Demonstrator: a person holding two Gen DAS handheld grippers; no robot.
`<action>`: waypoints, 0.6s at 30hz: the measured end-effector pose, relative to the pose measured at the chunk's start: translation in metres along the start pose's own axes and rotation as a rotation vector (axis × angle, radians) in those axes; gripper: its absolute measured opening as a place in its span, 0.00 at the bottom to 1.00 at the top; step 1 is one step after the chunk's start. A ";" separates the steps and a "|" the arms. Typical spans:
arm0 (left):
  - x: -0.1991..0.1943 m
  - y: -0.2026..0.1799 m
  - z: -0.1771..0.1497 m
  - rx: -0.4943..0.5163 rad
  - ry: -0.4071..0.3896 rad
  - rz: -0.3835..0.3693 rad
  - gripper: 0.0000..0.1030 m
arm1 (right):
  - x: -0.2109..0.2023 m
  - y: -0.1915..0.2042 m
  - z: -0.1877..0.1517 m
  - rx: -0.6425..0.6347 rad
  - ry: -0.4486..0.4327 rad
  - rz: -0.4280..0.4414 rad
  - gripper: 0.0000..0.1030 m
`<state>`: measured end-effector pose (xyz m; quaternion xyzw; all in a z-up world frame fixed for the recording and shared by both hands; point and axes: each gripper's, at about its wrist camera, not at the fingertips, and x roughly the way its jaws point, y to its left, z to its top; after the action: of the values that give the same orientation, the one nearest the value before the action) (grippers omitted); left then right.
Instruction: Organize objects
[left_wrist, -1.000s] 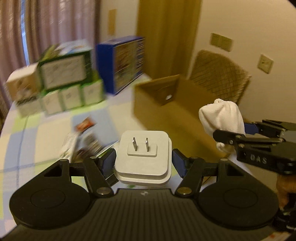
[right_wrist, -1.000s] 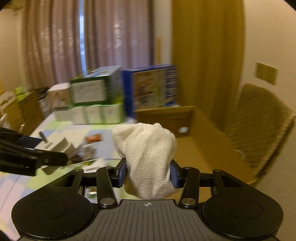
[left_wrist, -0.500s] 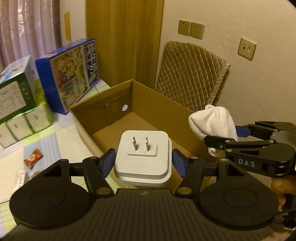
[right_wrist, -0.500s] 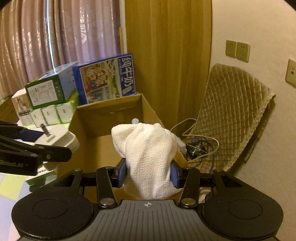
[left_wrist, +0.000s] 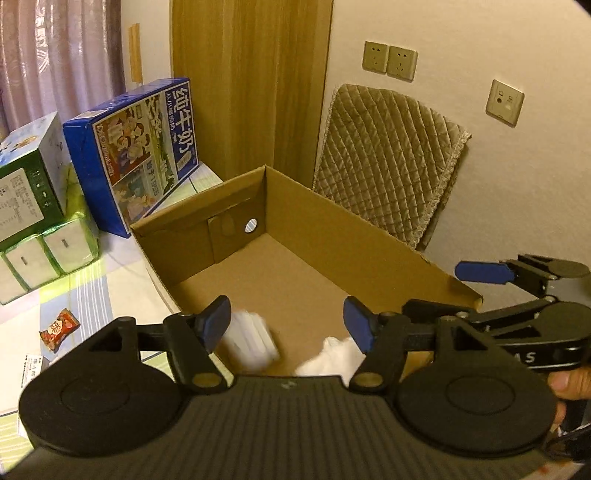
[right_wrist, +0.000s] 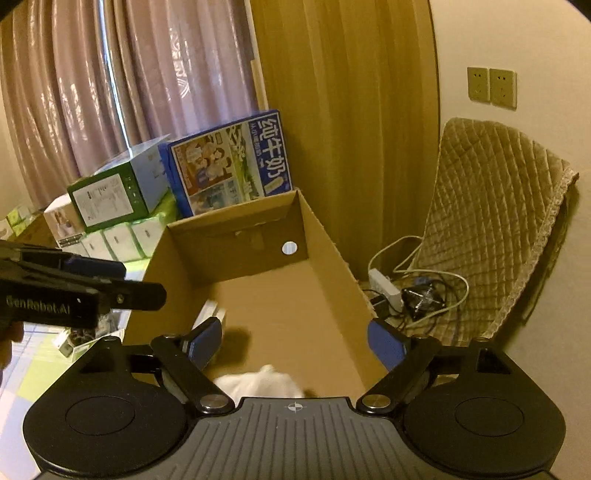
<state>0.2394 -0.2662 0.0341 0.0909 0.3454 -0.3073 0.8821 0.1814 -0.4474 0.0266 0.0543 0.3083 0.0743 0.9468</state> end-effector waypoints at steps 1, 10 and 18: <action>-0.002 0.001 0.000 -0.004 -0.001 0.001 0.63 | -0.002 0.001 -0.002 -0.004 0.000 -0.003 0.81; -0.030 0.015 -0.015 -0.026 -0.005 0.034 0.70 | -0.017 0.016 -0.009 0.004 -0.002 -0.011 0.85; -0.079 0.038 -0.038 -0.082 -0.040 0.110 0.78 | -0.049 0.044 -0.012 0.017 -0.035 0.003 0.89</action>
<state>0.1960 -0.1836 0.0563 0.0673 0.3343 -0.2459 0.9073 0.1305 -0.4118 0.0522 0.0638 0.2921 0.0720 0.9515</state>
